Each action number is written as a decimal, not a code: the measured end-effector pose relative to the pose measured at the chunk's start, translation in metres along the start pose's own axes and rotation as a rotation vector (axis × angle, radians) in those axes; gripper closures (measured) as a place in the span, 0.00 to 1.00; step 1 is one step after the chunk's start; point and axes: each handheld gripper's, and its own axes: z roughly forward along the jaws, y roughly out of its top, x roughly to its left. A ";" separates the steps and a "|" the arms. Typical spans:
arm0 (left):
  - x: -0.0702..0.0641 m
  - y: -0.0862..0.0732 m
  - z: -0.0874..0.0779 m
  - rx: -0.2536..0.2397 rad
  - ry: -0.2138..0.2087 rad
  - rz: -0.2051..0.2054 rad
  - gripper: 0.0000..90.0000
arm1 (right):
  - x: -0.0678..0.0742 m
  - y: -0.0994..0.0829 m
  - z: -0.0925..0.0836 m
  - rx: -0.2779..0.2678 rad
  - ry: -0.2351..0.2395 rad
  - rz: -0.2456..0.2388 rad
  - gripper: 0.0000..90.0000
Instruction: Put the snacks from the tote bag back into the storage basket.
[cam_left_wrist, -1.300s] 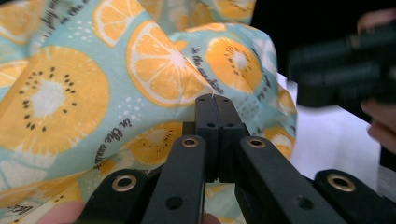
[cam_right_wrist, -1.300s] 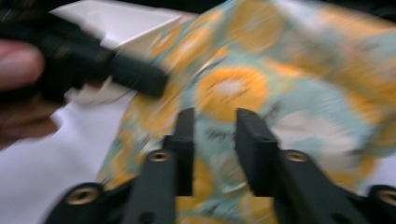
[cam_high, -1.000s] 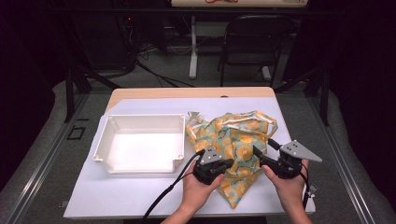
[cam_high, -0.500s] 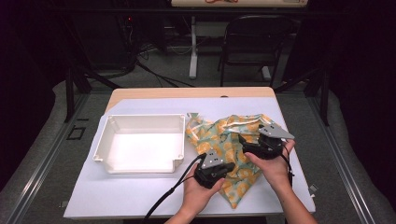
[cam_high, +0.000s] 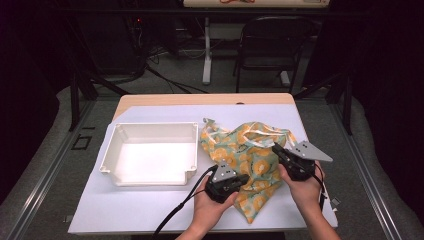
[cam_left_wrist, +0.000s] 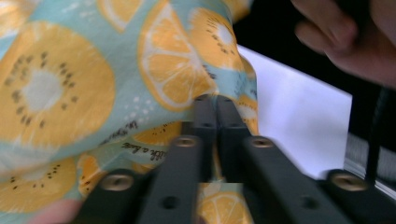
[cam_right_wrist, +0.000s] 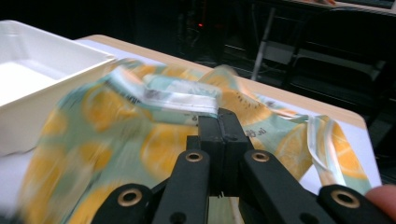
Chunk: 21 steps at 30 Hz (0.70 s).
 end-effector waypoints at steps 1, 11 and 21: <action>0.001 0.001 -0.003 -0.018 0.006 -0.012 0.93 | 0.000 0.000 0.000 0.000 0.000 0.000 1.00; 0.002 0.020 -0.032 -0.194 0.106 -0.030 0.43 | 0.004 -0.026 -0.044 0.027 0.030 0.004 1.00; -0.007 0.034 -0.004 -0.095 0.122 0.064 0.35 | 0.014 -0.034 -0.051 0.050 0.098 0.006 1.00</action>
